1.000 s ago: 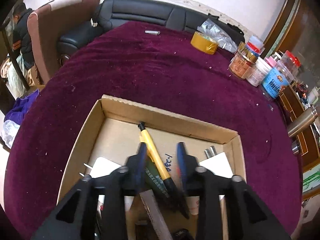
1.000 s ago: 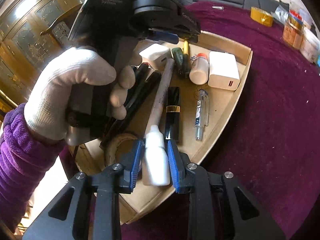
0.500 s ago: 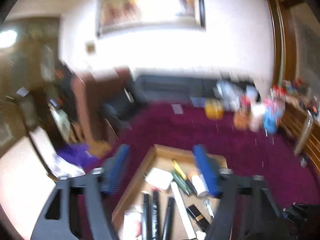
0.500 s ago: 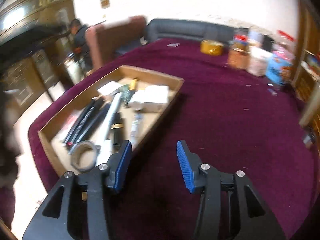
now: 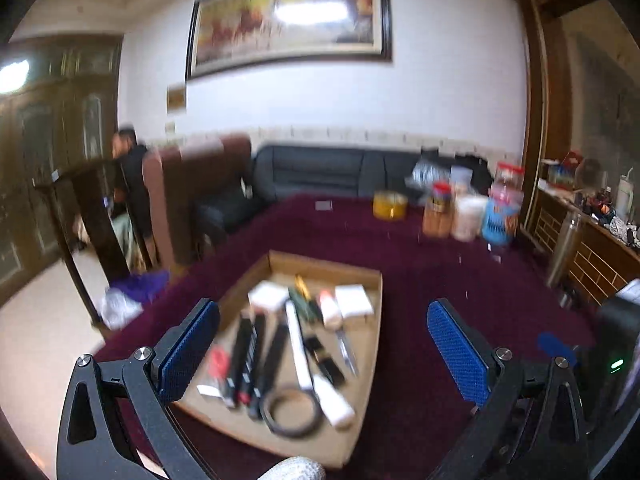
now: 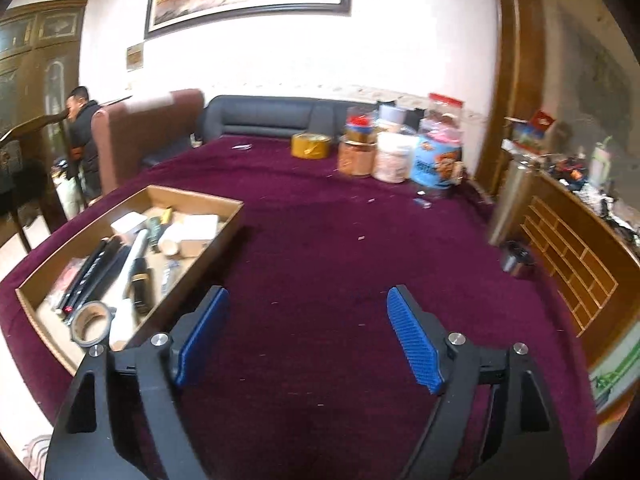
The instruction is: Organize rigid objects
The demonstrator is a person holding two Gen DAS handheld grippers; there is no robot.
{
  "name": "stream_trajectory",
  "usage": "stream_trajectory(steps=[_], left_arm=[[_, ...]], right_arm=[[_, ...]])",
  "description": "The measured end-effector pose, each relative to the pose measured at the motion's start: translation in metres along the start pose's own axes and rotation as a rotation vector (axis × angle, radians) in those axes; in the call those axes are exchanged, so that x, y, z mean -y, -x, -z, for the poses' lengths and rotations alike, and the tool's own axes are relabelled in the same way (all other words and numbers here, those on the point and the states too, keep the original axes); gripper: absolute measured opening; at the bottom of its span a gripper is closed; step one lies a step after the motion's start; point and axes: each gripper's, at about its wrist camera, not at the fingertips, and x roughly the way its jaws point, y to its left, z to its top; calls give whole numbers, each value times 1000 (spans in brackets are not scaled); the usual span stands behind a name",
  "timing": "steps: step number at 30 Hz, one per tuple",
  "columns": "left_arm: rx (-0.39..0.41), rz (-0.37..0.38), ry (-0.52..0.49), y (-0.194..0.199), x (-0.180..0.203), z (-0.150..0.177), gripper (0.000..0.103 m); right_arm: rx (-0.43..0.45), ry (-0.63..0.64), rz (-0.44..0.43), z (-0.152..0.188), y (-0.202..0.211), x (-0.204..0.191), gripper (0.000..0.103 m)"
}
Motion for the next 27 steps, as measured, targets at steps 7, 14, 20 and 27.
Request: stream_trajectory(steps=[7,14,20,27], left_arm=[[-74,-73,29,-9,-2,7,102],[-38,-164,-17,2,2,20,102],[-65,-272,-45,-4,1,27,102],[-99,-253,-27,-7,-6,29,102]], right_arm=[[16,-41,-17,-1,6,7,82],[70,-25,-21,3,18,0,82],[65,-4,-26,6,22,-8,82],[68,14,-39,7,26,-16,82]])
